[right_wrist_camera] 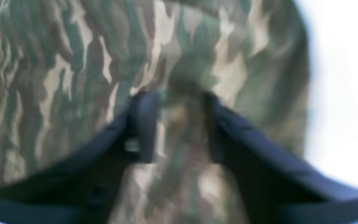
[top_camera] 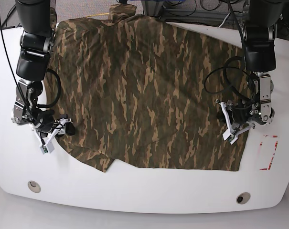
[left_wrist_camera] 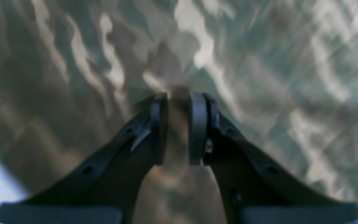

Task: Layout the t-shirt on the table in an organized manner, then fold the t-shirt properly
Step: 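Hold the shirt sides with both grippers and pull them apart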

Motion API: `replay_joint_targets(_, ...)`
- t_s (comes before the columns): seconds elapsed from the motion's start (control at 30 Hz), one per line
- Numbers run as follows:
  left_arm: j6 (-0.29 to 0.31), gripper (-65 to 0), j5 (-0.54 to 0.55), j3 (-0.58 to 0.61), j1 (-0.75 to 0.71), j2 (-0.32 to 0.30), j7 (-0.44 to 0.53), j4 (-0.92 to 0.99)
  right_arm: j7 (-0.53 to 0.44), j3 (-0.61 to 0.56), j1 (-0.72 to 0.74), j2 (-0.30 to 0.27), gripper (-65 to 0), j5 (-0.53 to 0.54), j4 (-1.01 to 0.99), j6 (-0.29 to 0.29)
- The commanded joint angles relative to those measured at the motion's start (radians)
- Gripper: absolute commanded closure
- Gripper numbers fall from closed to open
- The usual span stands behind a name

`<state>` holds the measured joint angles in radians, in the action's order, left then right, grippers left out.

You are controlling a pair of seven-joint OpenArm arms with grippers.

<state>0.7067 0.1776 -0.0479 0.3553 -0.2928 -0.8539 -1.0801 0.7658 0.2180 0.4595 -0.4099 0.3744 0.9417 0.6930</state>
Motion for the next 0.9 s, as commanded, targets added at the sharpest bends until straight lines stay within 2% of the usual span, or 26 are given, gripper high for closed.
replay_joint_targets(0.0, -0.009, -10.6, -0.006, -0.045, 0.001, -0.019, -0.034, -0.088, 0.048, 0.050, -0.021, -0.020, -36.6, 0.016, 0.173, 0.005)
replay_joint_targets(0.17, -0.009, -10.7, -0.006, -0.094, -0.046, -0.018, -0.092, -0.260, 0.217, 0.166, -0.158, 0.019, -40.9, 0.011, 0.494, 0.005)
replay_joint_targets(0.3, -0.009, -10.7, -0.006, -0.100, -0.104, -0.019, -0.155, -0.410, 0.343, 0.258, -0.291, 0.079, -40.9, 0.005, 0.762, 0.005)
replay_joint_targets(0.43, -0.009, -10.7, -0.010, -0.100, -0.180, -0.019, -0.210, -0.538, 0.410, 0.321, -0.419, 0.139, -39.2, 0.005, 0.951, 0.005)
replay_joint_targets(0.5, -0.009, -10.7, -0.010, -0.102, -0.221, -0.019, -0.222, -0.587, 0.416, 0.344, -0.485, 0.170, -34.1, 0.005, 1.006, 0.005)
replay_joint_targets(0.73, -0.009, -10.7, -0.011, -0.102, -0.345, -0.021, -0.222, -0.665, 0.415, 0.364, -0.617, 0.243, 0.0, 0.004, 1.015, 0.005)
replay_joint_targets(0.87, -0.009, -10.7, -0.011, -0.102, -0.381, -0.016, -0.222, -0.665, 0.412, 0.363, -0.646, 0.276, -2.2, 0.005, 0.982, 0.005)
